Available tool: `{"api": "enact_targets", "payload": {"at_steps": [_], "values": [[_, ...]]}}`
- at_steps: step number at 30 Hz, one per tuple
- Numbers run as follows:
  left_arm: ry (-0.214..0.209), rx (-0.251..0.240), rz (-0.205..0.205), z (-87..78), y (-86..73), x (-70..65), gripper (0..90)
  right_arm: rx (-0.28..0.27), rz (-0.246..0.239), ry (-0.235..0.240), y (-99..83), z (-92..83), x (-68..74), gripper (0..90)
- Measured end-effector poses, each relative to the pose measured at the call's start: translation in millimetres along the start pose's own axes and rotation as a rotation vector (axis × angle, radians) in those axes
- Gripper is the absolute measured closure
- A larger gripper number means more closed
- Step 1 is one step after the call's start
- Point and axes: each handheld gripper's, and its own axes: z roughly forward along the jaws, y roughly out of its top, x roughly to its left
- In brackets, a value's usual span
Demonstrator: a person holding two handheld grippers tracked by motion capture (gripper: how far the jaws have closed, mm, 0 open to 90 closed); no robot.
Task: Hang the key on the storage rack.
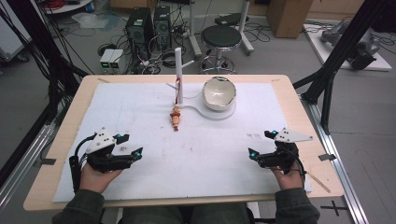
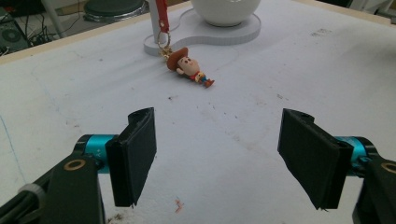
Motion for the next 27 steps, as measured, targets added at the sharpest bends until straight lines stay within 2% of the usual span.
{"api": "enact_targets", "payload": {"at_steps": [20,27], "values": [[0.019,-0.018,-0.022,-12.6,-15.1,1.8,27.6,0.004,-0.002,0.002,-1.9,1.5,-1.5,3.5],[0.018,-0.030,-0.009,-17.2,-17.1,-2.2,27.0,0.018,-0.004,0.010,-3.2,2.2,-0.7,3.5]]}}
